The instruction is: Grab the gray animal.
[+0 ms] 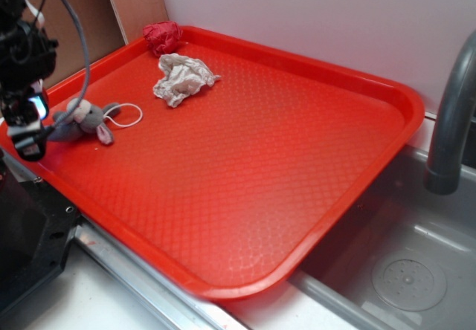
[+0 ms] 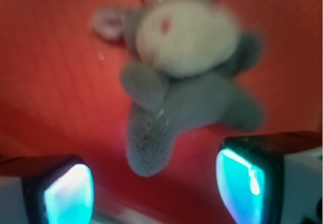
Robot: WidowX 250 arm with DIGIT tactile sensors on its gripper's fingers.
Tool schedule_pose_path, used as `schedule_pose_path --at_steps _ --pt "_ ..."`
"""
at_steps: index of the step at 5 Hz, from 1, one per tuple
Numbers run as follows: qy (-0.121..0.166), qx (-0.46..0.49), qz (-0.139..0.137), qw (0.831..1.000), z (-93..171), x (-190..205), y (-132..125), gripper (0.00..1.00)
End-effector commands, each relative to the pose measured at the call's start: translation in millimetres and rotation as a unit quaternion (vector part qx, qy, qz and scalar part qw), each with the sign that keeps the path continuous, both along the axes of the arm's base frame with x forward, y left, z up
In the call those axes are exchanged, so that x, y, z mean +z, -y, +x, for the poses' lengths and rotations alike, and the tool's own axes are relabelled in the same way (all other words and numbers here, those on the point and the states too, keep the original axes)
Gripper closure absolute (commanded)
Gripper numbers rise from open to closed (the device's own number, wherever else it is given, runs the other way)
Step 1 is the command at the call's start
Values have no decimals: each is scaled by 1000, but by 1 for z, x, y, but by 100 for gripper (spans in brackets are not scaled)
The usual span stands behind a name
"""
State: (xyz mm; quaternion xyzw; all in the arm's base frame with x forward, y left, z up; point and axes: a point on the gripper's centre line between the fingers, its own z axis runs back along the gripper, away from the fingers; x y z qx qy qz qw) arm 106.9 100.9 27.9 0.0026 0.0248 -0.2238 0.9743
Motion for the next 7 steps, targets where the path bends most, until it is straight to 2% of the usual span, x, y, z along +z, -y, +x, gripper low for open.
schedule_pose_path --at_steps 1,3,5,6,7 --pt "-5 5 33 999 -4 -7 -7 0" --pt "16 -31 35 999 -10 19 -7 0" --pt "12 -13 26 999 -21 18 -15 0" --pt "16 -12 30 999 -8 20 -14 0" --pt "16 -12 30 999 -8 20 -14 0"
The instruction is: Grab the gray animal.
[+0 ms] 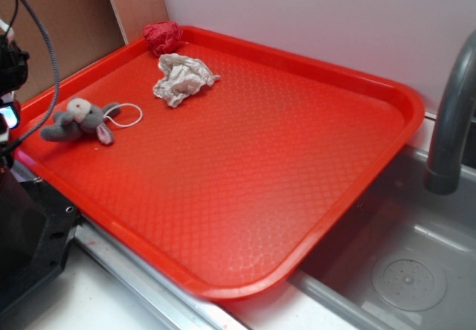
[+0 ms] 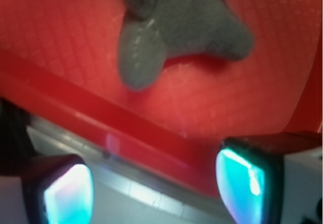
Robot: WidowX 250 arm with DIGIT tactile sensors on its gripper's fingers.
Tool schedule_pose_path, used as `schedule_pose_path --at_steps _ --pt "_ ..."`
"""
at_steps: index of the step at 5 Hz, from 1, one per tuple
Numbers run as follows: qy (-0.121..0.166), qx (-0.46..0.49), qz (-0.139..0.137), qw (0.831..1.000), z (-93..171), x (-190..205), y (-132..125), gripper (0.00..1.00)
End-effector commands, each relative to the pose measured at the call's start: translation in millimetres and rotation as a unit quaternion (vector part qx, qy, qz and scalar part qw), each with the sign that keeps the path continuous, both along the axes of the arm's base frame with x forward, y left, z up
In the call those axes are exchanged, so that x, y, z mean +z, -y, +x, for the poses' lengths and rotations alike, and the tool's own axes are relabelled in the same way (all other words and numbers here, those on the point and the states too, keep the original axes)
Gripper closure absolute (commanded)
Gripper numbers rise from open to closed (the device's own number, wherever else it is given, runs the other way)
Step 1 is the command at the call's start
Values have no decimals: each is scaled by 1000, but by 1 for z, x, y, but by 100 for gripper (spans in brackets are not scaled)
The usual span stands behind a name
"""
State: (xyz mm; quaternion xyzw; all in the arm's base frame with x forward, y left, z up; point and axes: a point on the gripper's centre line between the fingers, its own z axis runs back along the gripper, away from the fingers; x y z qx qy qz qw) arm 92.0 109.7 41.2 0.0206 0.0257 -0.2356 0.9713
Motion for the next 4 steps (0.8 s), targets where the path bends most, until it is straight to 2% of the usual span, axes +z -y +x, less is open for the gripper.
schedule_pose_path --at_steps 1,2,4 --pt "13 0 12 1000 7 6 -5 0" --pt "29 -3 -4 1000 21 45 -12 0" --pt "34 -44 4 998 51 49 3 0"
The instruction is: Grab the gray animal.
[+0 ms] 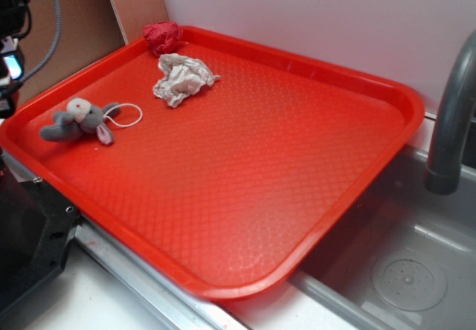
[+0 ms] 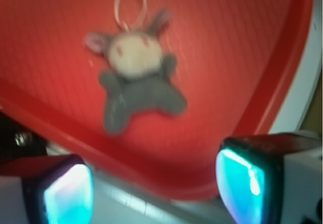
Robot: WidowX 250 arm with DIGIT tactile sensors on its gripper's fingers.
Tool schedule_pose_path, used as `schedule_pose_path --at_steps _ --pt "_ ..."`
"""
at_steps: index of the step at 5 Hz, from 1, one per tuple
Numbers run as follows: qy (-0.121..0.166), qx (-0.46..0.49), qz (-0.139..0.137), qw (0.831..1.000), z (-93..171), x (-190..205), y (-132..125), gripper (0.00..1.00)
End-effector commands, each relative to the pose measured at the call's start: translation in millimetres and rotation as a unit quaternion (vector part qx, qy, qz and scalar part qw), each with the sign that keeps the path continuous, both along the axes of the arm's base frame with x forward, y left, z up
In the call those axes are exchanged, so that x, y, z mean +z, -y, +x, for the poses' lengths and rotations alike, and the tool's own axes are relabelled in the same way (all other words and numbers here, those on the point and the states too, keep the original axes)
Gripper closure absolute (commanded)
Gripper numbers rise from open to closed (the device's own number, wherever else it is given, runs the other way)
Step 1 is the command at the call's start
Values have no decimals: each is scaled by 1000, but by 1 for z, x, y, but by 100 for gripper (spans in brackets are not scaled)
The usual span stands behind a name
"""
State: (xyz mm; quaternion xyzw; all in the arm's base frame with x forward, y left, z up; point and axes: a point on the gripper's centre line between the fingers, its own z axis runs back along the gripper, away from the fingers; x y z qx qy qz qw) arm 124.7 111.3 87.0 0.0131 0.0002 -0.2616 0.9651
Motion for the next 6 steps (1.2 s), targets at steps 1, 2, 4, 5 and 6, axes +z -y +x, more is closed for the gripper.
schedule_pose_path --at_steps 1,2,4,5,6 --pt "3 -51 1 999 29 -28 15 0" --pt "-4 -65 -2 998 36 -51 26 0" --pt "-25 -60 10 998 45 -81 36 100" --pt "-14 -54 13 998 42 -53 37 100" --pt "5 -24 28 999 43 -3 52 100"
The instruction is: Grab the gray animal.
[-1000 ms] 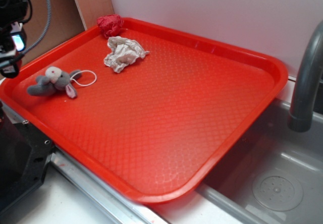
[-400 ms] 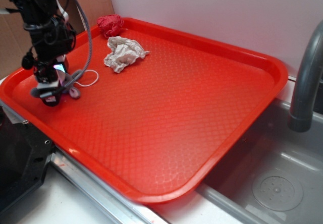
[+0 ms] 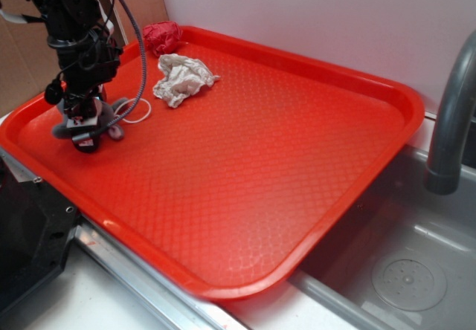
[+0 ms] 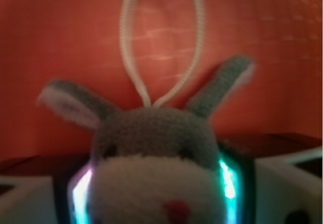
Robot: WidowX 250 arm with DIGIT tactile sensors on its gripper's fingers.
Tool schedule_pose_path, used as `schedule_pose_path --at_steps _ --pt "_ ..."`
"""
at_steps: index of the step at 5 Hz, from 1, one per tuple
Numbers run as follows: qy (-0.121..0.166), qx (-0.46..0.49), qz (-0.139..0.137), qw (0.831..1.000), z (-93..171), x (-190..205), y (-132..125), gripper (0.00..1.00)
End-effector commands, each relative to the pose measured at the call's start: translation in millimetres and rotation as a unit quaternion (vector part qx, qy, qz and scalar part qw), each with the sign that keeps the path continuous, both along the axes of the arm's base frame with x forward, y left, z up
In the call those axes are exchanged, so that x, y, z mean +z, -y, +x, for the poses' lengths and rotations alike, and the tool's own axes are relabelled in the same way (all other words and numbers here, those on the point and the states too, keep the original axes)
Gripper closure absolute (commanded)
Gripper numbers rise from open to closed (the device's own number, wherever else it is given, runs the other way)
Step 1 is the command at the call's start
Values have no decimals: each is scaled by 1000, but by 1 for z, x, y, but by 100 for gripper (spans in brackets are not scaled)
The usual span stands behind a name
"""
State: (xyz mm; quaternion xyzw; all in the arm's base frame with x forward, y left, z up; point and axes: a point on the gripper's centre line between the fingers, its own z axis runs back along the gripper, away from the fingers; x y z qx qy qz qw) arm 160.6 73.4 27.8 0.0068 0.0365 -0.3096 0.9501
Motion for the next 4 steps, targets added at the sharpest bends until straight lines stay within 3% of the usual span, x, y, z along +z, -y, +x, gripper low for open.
schedule_pose_path --at_steps 1,2,3,4 --pt "75 60 2 995 17 107 43 100" --pt "41 110 -3 993 28 156 62 100" --pt "26 222 -7 975 21 204 61 100" --pt "17 277 -31 960 6 228 56 100"
